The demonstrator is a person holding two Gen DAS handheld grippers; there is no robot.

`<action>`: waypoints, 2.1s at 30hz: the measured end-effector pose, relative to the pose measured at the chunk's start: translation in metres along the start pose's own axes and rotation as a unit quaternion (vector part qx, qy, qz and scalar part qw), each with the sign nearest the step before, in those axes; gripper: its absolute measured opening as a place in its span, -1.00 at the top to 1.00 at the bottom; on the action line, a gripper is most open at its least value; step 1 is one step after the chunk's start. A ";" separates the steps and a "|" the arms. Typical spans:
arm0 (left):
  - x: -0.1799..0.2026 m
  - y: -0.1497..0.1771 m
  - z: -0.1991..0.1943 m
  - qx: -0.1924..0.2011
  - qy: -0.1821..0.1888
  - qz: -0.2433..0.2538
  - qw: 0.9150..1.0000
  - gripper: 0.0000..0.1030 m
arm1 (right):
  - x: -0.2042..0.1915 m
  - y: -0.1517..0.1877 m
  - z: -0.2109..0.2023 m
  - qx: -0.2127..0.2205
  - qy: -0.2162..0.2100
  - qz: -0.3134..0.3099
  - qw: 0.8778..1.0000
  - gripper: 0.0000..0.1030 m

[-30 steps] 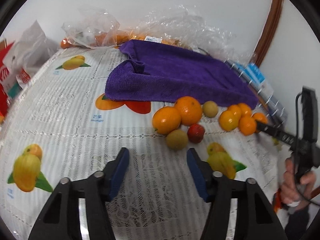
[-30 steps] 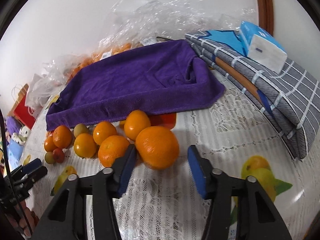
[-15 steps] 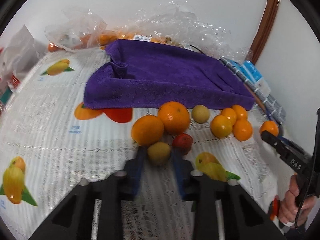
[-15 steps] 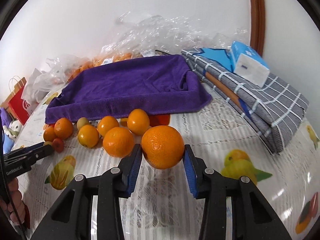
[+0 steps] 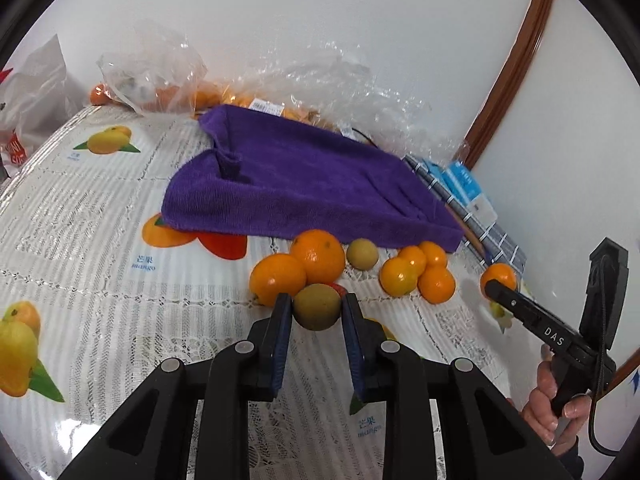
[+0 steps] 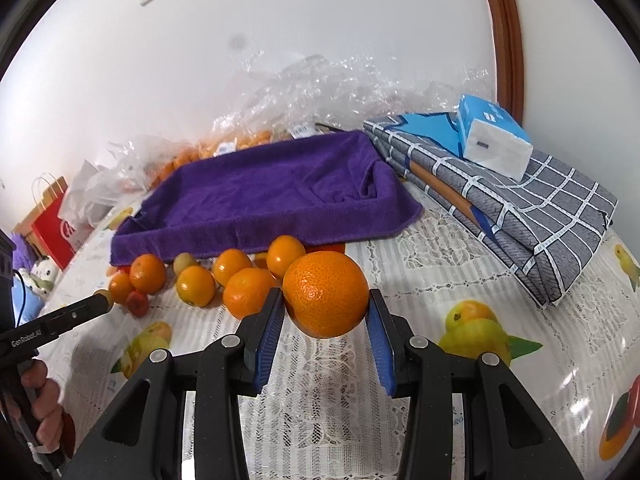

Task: Organize fruits
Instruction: 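Lift both held fruits and carry them over the purple towel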

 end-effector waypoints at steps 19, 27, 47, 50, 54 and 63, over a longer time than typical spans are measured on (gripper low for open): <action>-0.001 -0.001 -0.018 0.054 -0.028 -0.009 0.998 0.53 | 0.004 0.002 -0.015 0.030 -0.021 0.010 0.999 0.19; -0.005 -0.015 -0.028 0.088 -0.038 -0.031 0.995 0.53 | 0.002 -0.010 -0.020 0.025 -0.005 0.010 1.000 0.19; 0.009 -0.129 0.063 0.079 -0.111 0.023 0.990 0.53 | -0.037 -0.130 0.047 0.089 -0.018 -0.020 0.996 0.19; -0.002 -0.124 0.072 0.060 -0.114 0.011 0.992 0.53 | -0.031 -0.132 0.062 0.079 -0.024 -0.009 0.997 0.19; -0.003 -0.122 0.085 0.042 -0.126 0.021 0.991 0.53 | -0.020 -0.124 0.082 0.046 -0.025 0.007 0.999 0.19; 0.001 -0.115 0.099 0.027 -0.138 0.039 0.989 0.53 | -0.010 -0.113 0.098 0.020 -0.012 0.015 1.000 0.19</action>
Point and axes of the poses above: each gripper's, at about its wrist camera, not at the fingertips, and z roughly the way its jaws point, x to its right, y to its underside, the point moved 1 cm from there along z, roughly the way its jaws point, and after that the axes turned 3 degrees about z, right-handed, at the moved point
